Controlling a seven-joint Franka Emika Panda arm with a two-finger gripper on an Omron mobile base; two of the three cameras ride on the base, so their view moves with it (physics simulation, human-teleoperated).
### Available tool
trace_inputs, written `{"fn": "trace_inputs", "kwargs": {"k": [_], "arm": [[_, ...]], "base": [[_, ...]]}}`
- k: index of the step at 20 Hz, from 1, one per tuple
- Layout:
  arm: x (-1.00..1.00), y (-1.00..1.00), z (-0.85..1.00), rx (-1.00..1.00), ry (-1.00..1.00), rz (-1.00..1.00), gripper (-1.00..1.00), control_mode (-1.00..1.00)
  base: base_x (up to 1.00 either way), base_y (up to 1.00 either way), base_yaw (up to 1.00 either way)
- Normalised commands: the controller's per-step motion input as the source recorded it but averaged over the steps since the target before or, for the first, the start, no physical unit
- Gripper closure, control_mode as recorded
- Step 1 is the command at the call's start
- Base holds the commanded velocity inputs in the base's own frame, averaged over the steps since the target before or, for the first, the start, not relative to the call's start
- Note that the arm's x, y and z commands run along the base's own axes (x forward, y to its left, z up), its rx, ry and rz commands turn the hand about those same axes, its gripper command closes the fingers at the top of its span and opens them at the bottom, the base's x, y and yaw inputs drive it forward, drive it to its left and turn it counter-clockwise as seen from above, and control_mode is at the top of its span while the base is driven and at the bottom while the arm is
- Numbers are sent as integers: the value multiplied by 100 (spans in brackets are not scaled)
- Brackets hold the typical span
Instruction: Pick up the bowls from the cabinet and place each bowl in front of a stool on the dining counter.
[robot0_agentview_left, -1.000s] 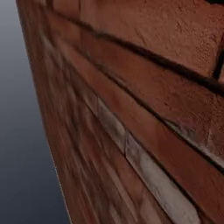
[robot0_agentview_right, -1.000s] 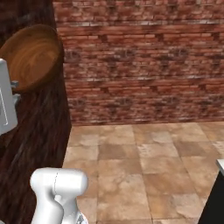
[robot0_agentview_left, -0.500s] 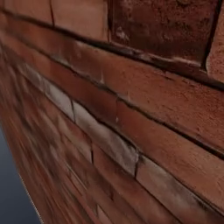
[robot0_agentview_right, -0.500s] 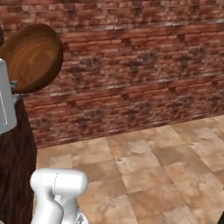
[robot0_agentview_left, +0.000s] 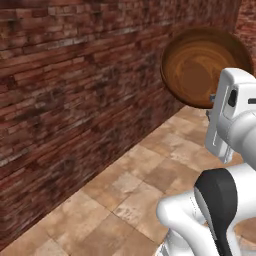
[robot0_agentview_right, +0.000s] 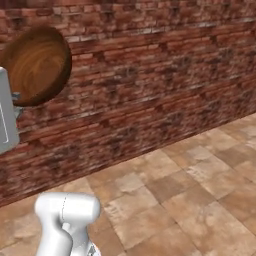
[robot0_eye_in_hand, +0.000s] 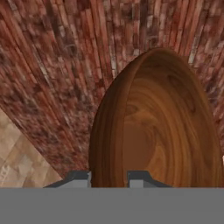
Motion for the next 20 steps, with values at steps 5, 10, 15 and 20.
{"fn": "trace_inputs", "kwargs": {"k": [5, 10, 15, 20], "arm": [[0, 0, 0, 0, 0, 0, 100, 100], [0, 0, 0, 0, 0, 0, 100, 100], [0, 0, 0, 0, 0, 0, 100, 100], [0, 0, 0, 0, 0, 0, 100, 100]], "base": [[100, 7, -51], [100, 39, -63], [100, 43, -73], [99, 41, -73]]}}
